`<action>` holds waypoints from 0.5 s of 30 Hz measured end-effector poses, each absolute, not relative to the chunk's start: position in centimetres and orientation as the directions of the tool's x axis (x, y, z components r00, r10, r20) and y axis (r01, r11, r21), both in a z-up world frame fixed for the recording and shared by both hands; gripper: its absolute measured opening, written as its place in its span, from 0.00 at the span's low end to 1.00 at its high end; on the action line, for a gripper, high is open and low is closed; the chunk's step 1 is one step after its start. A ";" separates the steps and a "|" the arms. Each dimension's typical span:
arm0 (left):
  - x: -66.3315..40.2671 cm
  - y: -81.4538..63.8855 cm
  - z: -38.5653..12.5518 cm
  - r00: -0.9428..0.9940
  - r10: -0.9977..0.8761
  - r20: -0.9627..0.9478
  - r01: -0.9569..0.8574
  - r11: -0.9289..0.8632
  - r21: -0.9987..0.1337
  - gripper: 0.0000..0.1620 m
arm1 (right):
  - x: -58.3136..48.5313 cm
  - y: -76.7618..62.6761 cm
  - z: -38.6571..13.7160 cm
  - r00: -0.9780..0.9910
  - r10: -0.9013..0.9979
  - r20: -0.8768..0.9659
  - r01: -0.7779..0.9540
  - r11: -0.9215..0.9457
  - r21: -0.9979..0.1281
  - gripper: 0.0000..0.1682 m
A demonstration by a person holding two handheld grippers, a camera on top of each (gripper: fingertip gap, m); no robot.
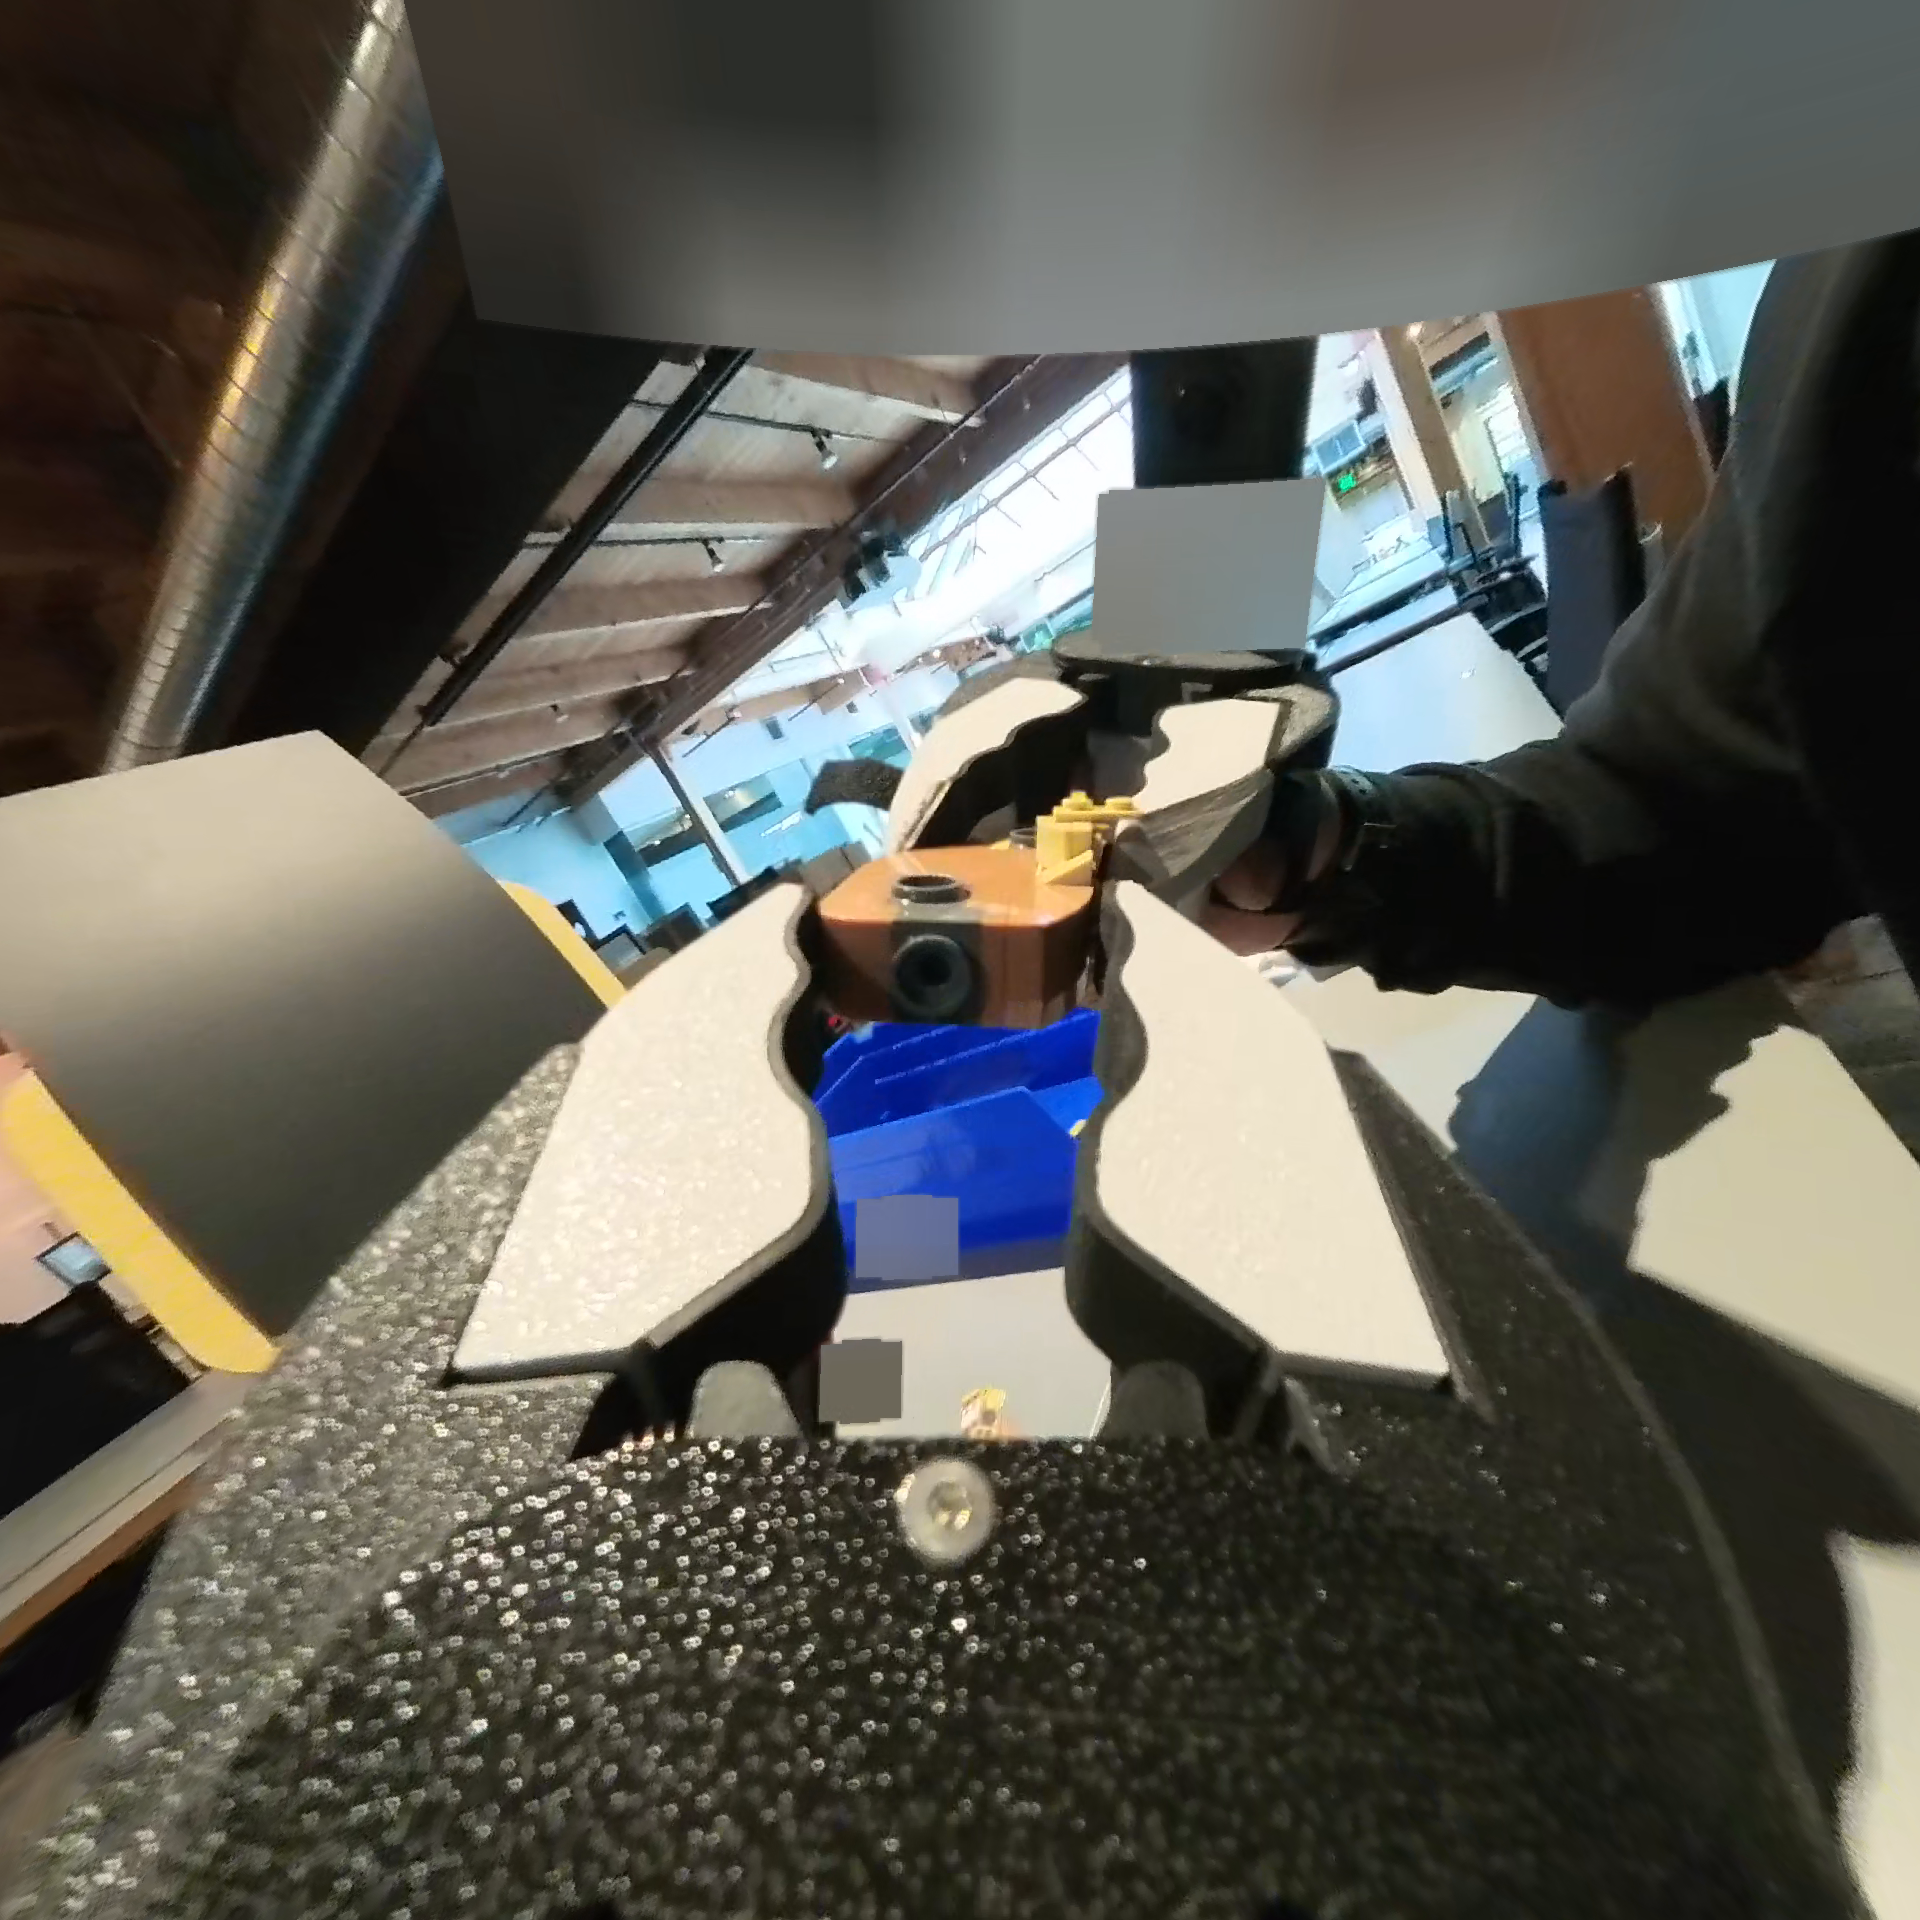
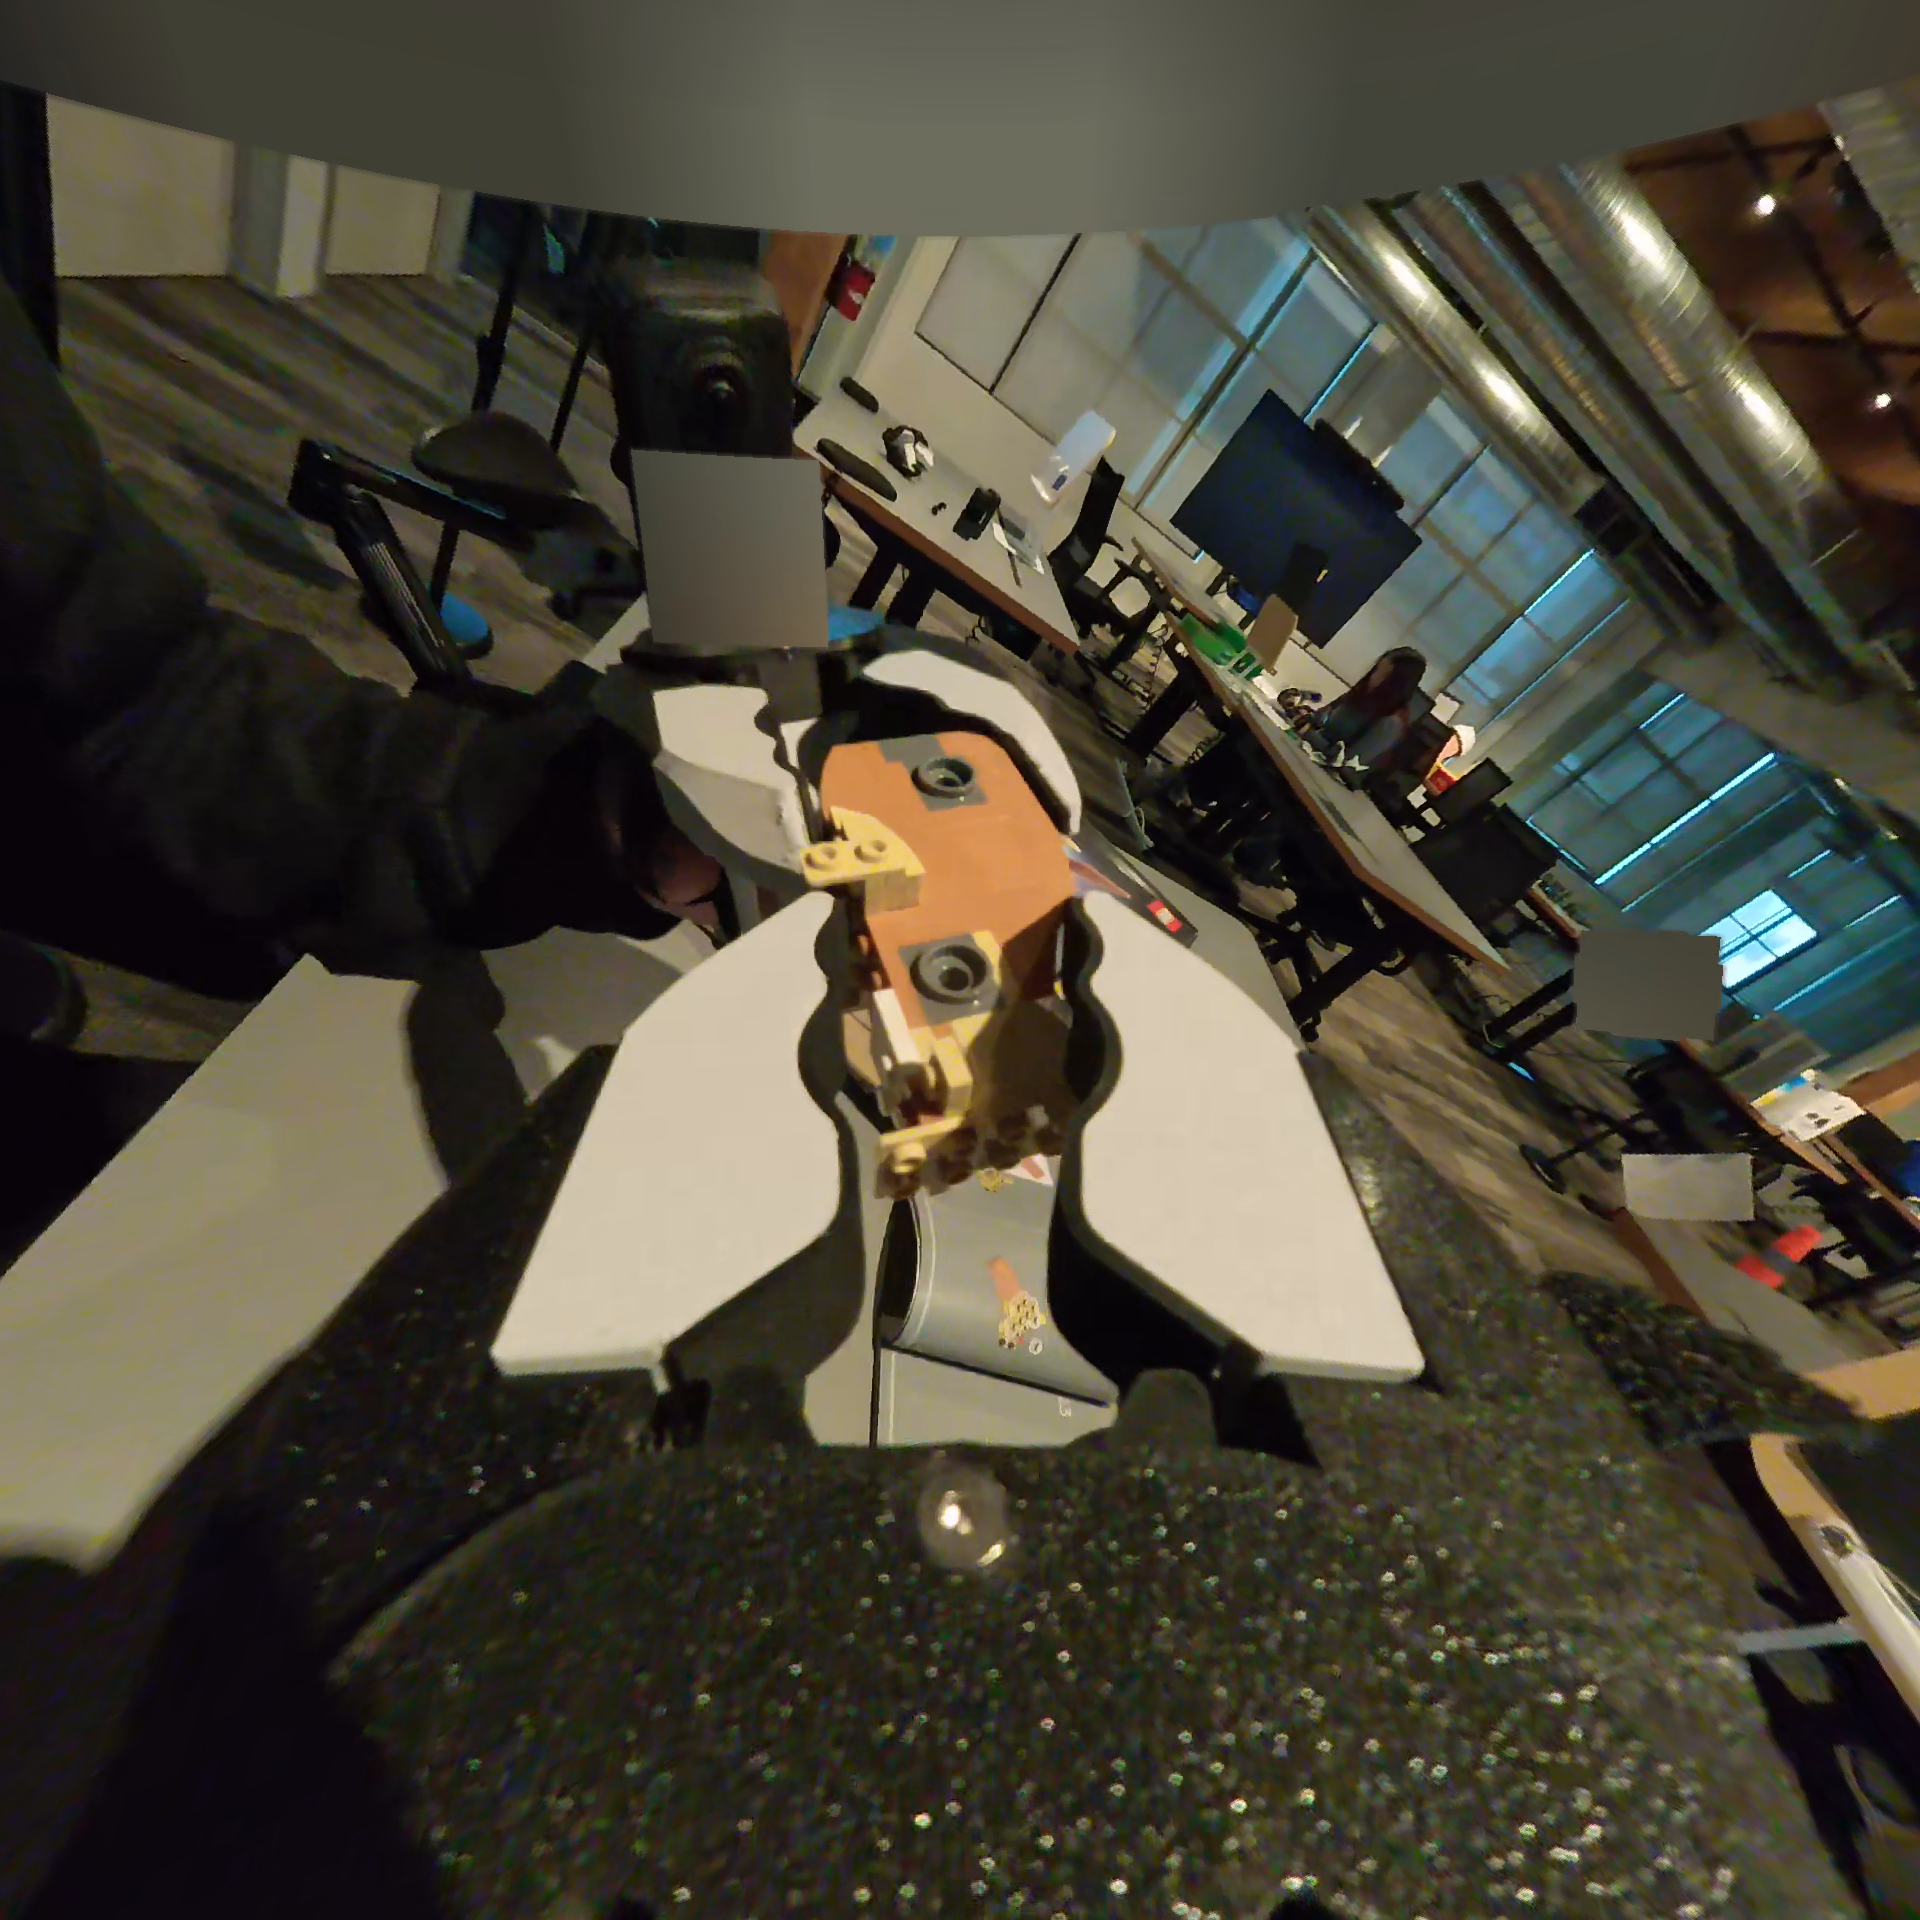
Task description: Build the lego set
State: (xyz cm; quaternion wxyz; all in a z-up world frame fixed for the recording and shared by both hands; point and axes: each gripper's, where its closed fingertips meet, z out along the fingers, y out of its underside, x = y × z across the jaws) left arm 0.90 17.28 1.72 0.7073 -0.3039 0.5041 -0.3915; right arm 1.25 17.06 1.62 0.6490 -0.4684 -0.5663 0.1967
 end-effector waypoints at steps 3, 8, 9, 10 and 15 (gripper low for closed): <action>1.0 17.2 1.7 0.180 -0.875 -0.450 0.287 0.484 -0.827 0.31 | 1.3 16.9 1.8 0.278 0.788 0.550 0.267 0.486 -0.832 0.23; 1.1 16.9 1.8 0.190 -0.868 -0.460 0.320 0.497 -0.806 0.30 | 1.4 16.7 1.8 0.263 0.797 0.544 0.261 0.485 -0.835 0.23; 1.1 16.8 1.8 0.189 -0.868 -0.459 0.326 0.497 -0.805 0.30 | 1.4 16.6 1.8 0.260 0.796 0.547 0.261 0.487 -0.833 0.23; 1.1 16.8 1.8 0.184 -0.871 -0.455 0.330 0.491 -0.807 0.30 | 1.5 16.6 1.8 0.256 0.796 0.548 0.264 0.488 -0.832 0.23; 1.1 16.9 1.8 0.177 -0.881 -0.439 0.337 0.473 -0.814 0.30 | 1.5 16.7 1.8 0.260 0.796 0.546 0.269 0.484 -0.833 0.23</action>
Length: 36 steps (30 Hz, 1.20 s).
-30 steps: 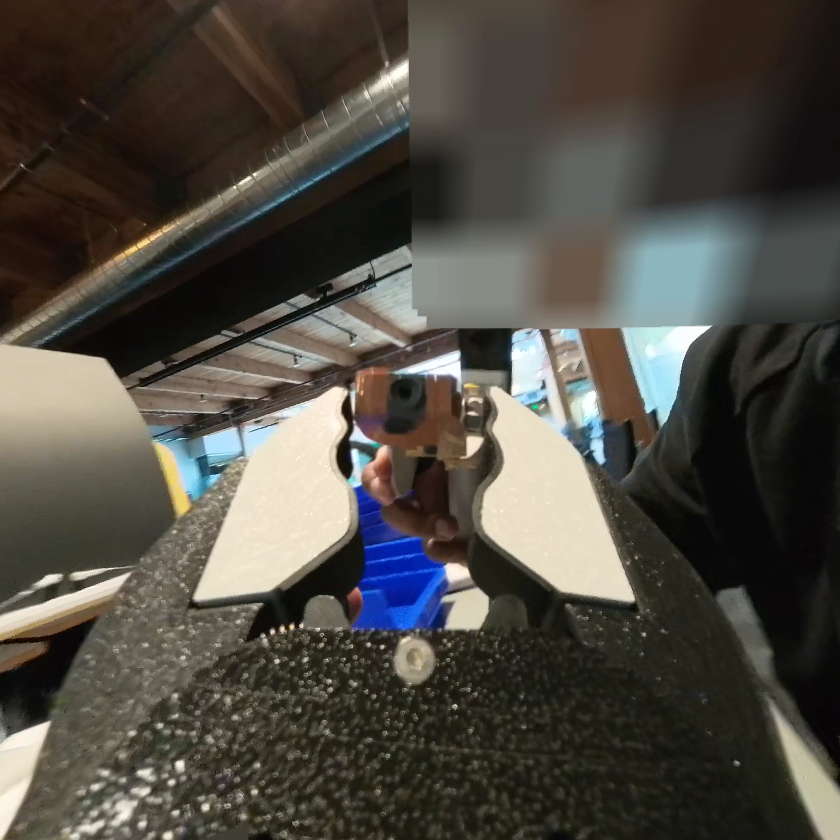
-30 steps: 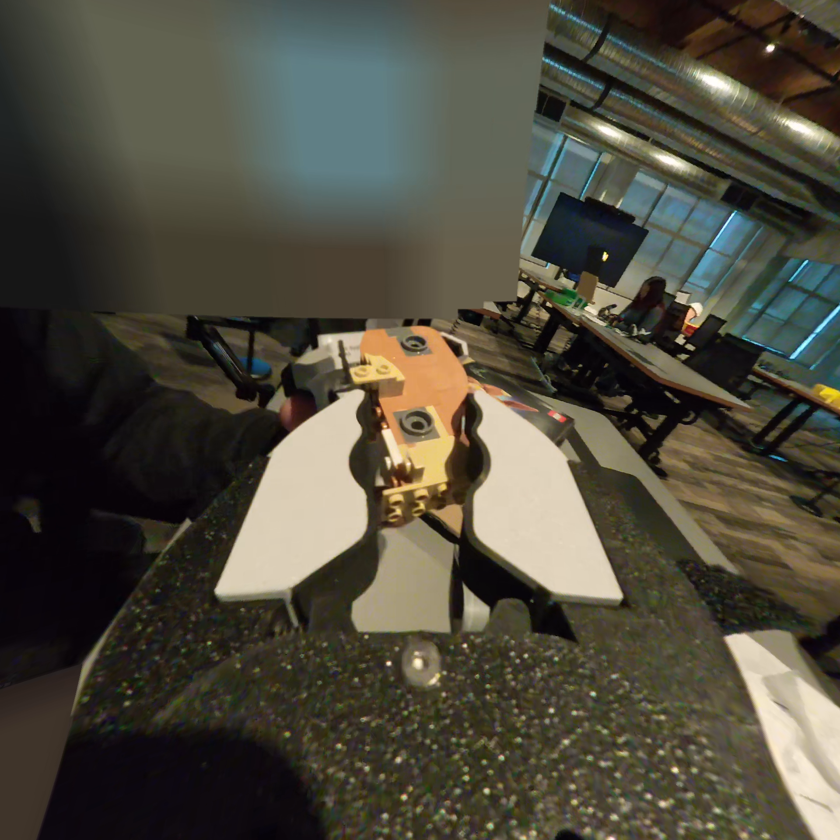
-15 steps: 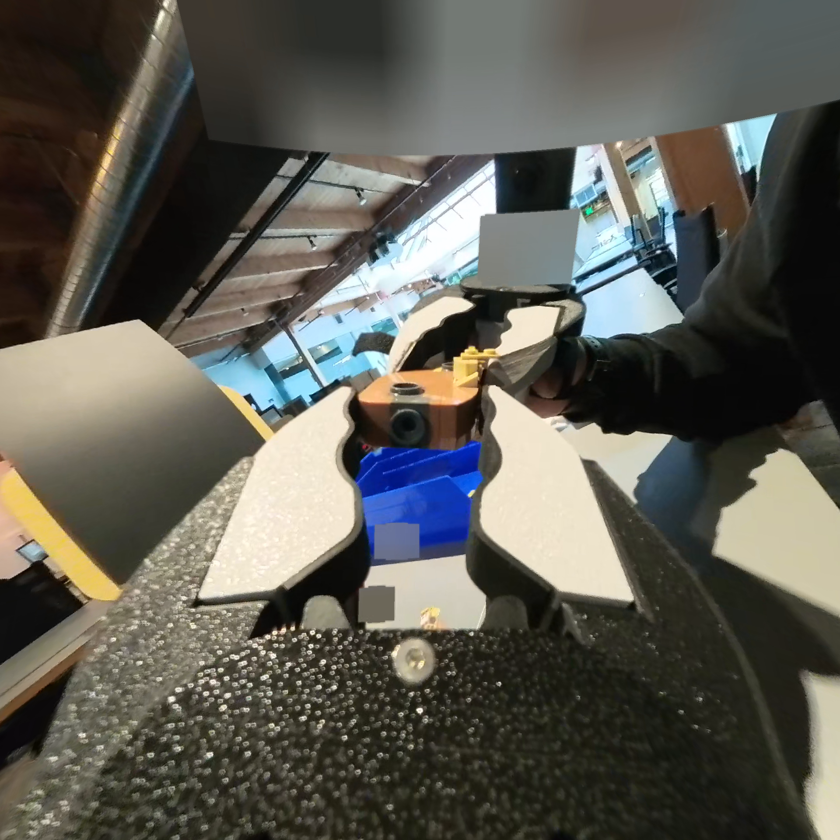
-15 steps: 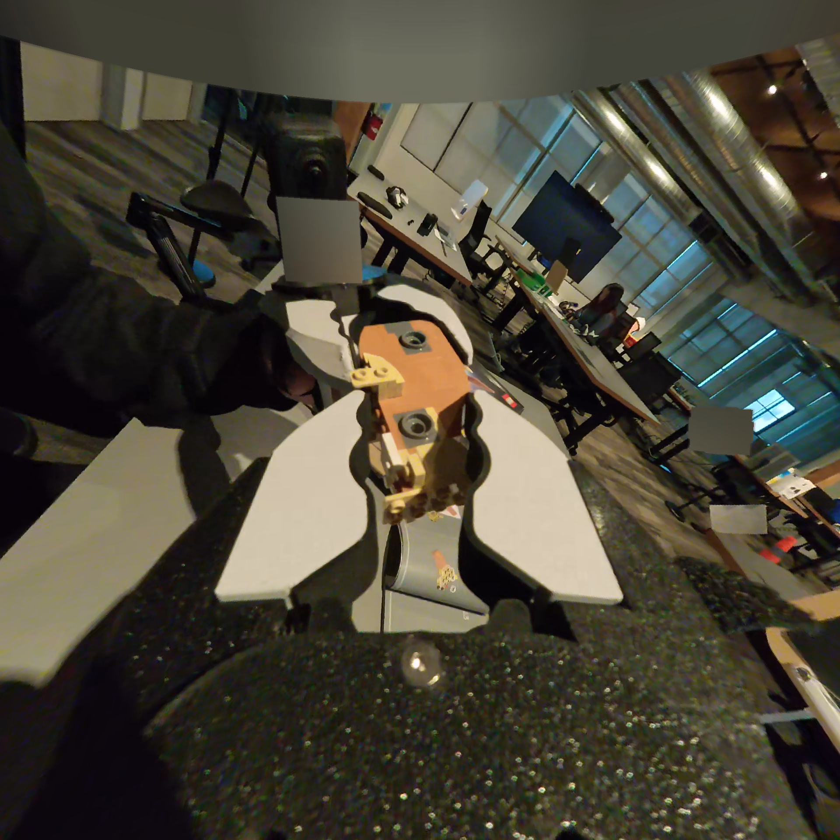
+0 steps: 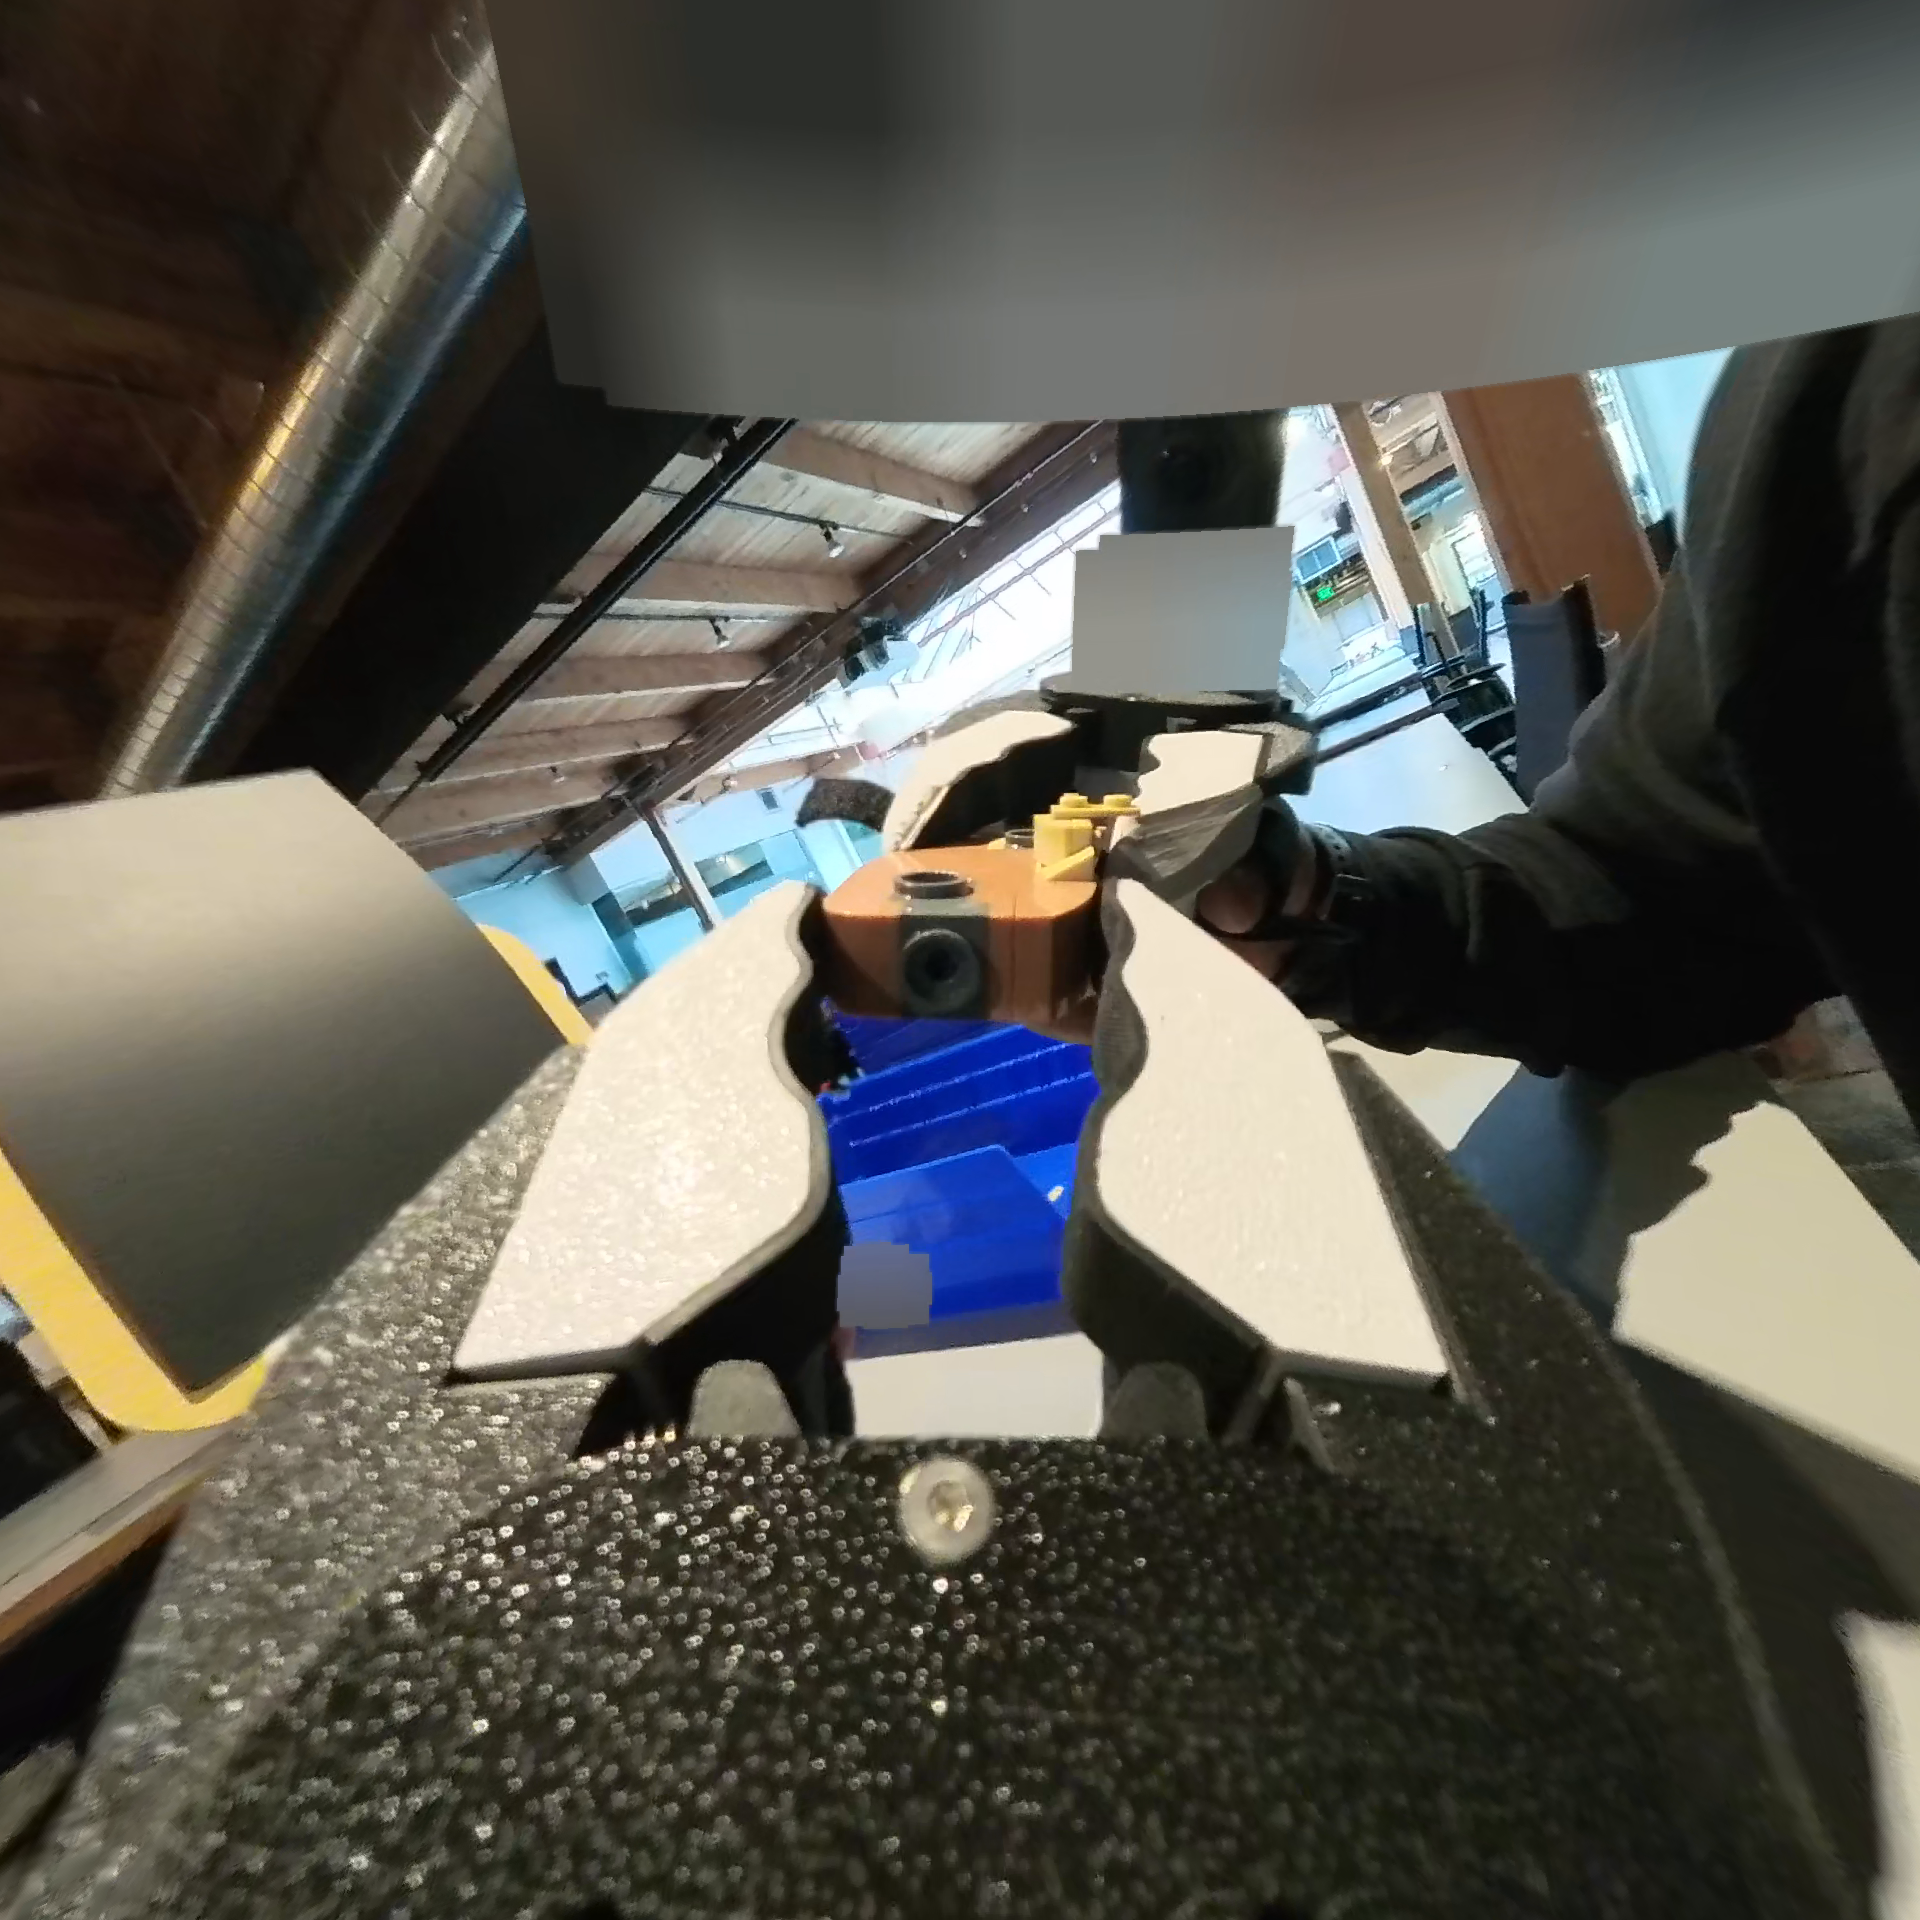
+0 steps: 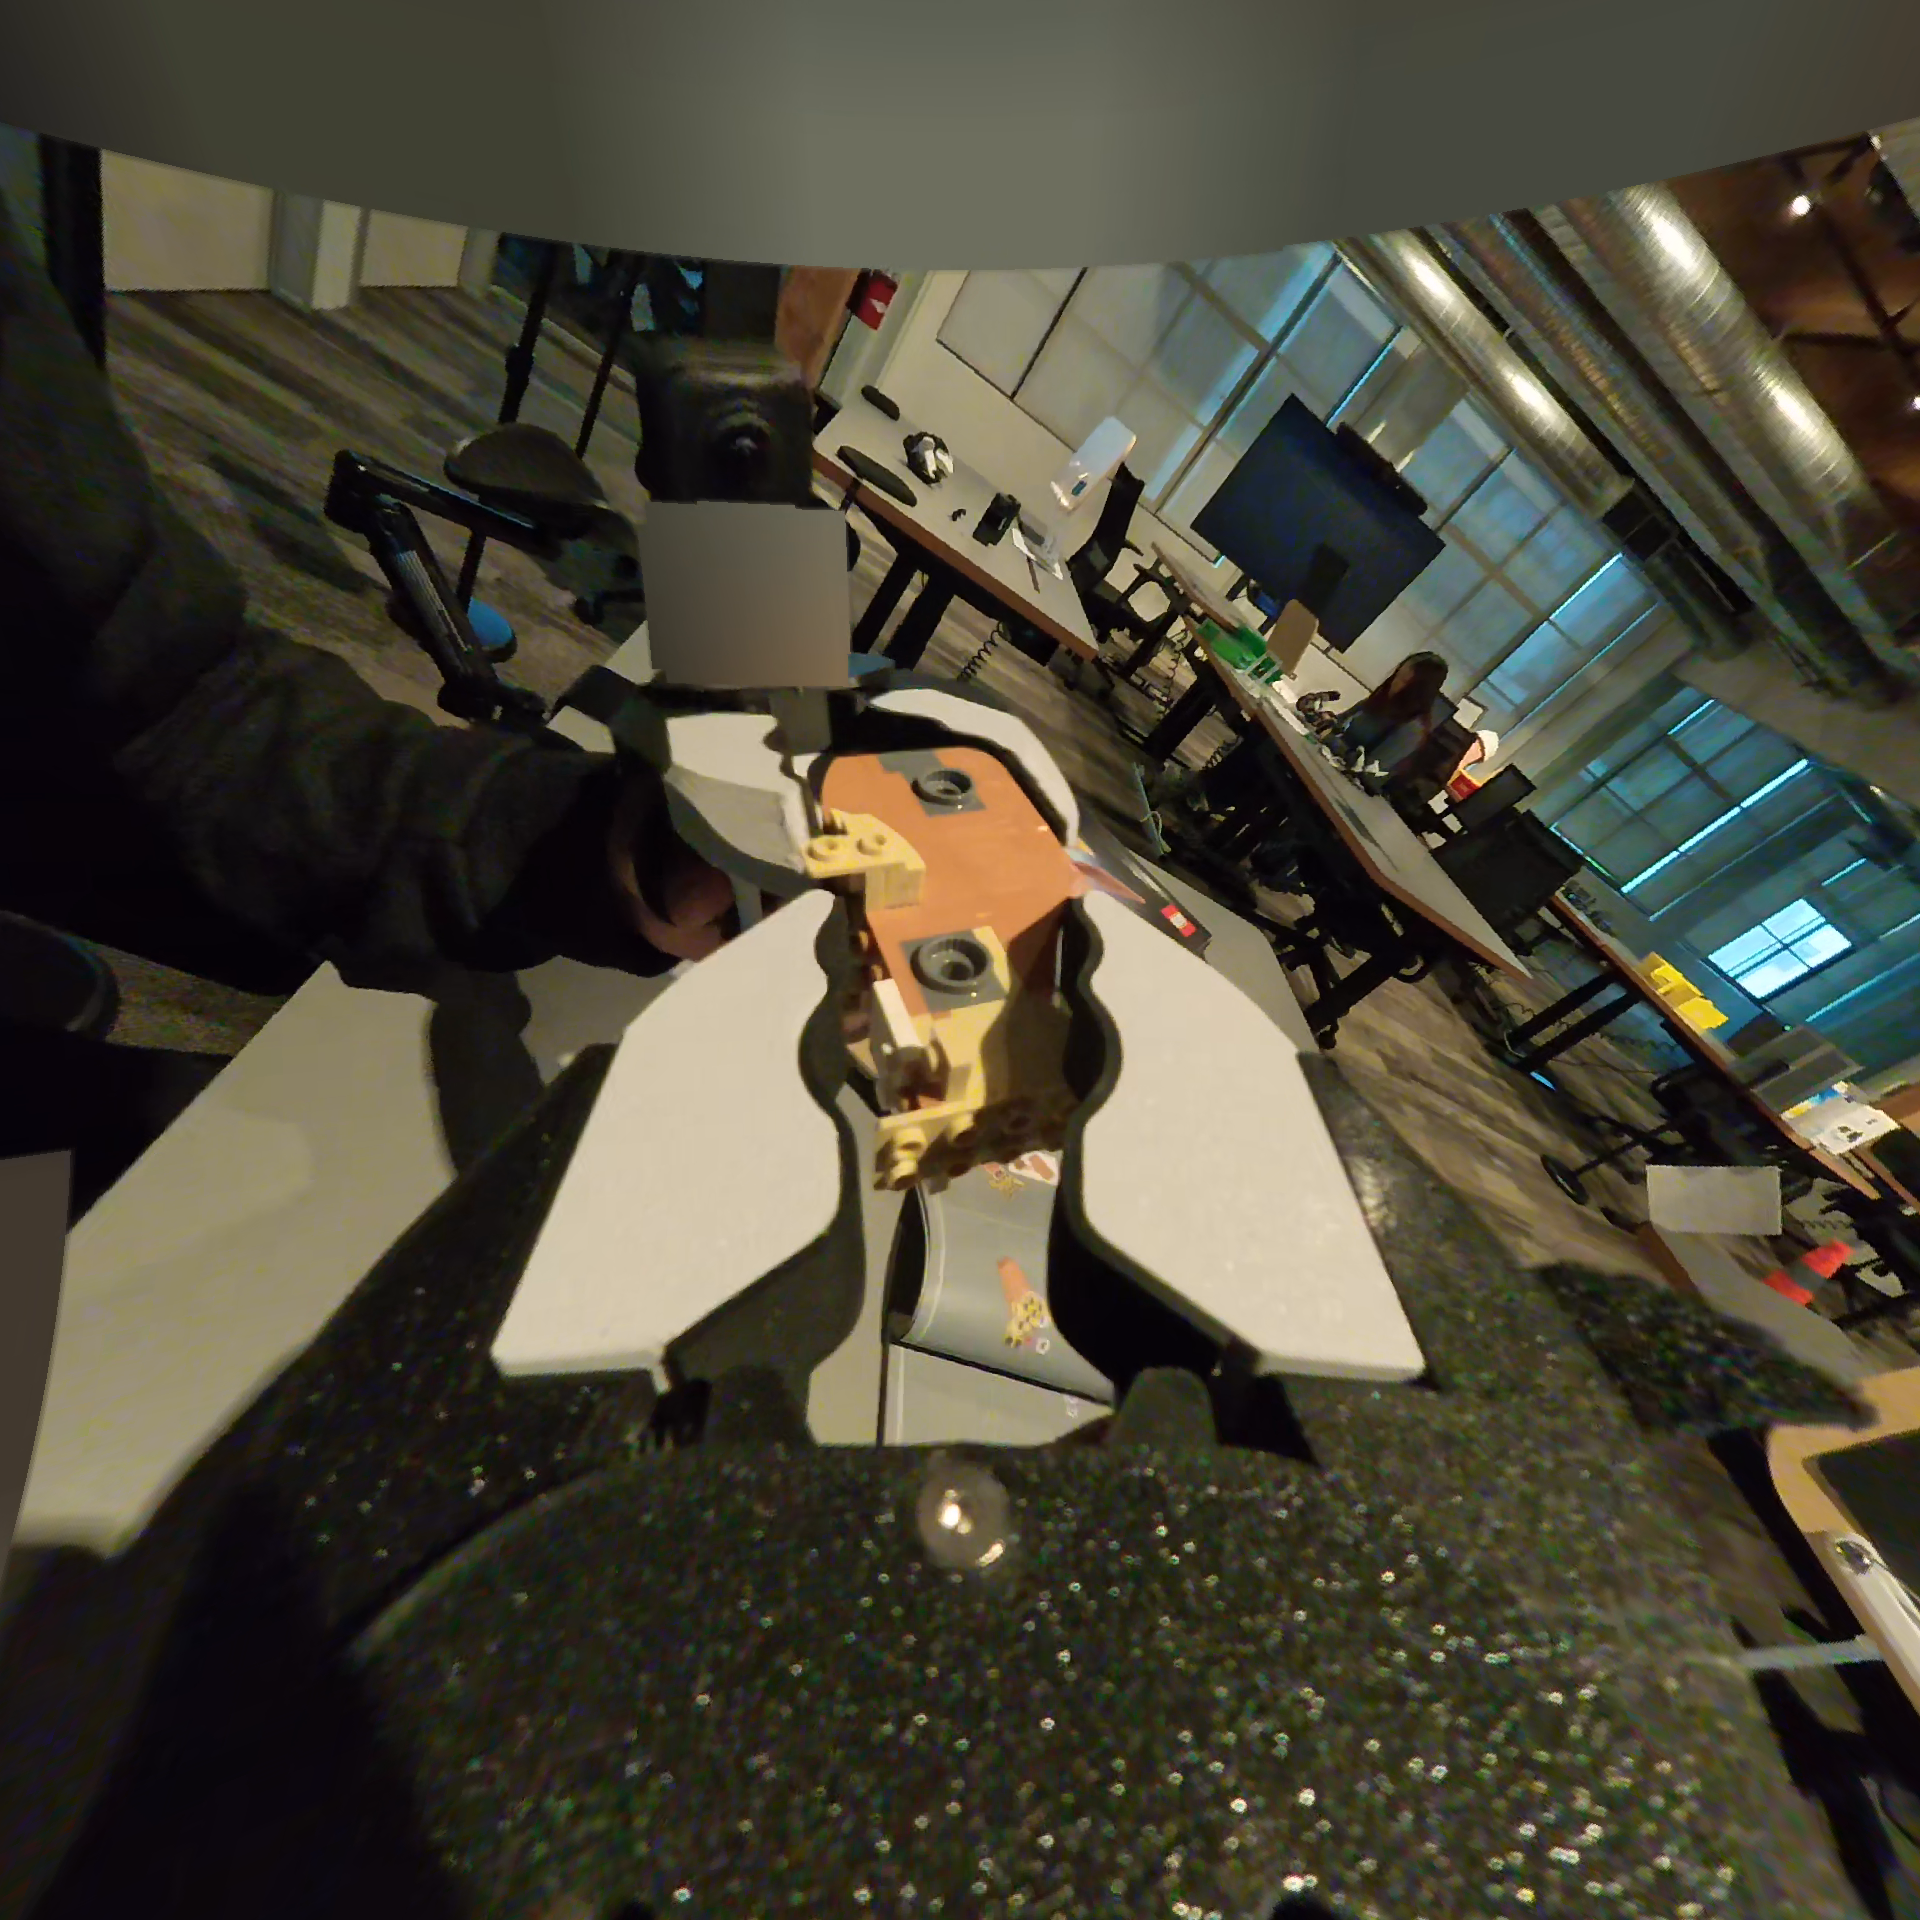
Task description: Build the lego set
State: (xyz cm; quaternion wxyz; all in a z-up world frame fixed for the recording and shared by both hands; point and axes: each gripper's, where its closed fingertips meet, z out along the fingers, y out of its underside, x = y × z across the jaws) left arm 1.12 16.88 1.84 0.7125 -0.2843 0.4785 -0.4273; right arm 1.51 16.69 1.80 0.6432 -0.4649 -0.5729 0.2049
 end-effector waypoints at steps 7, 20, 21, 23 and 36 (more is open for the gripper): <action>1.9 18.7 0.4 0.157 -0.964 -0.215 0.257 0.250 -0.934 0.29 | 4.0 17.9 -0.1 0.268 0.655 0.707 0.443 0.568 -0.694 0.32; 5.5 21.7 -10.7 0.230 -0.900 0.369 0.053 -0.367 -0.929 0.29 | 7.5 19.5 -11.5 0.300 0.806 0.510 0.539 0.298 -0.788 0.25; 5.6 21.8 -11.0 0.251 -0.886 0.389 0.058 -0.387 -0.920 0.29 | 7.5 19.5 -12.3 0.317 0.828 0.463 0.539 0.245 -0.806 0.25; 5.7 22.0 -11.9 0.286 -0.865 0.412 0.042 -0.419 -0.907 0.28 | 7.4 19.4 -13.5 0.341 0.855 0.391 0.537 0.164 -0.827 0.25; 8.8 17.1 -16.5 0.065 -0.837 0.543 -0.388 -0.522 -0.759 0.28 | 9.3 18.1 -14.4 0.145 0.736 0.661 0.575 0.481 -0.661 0.24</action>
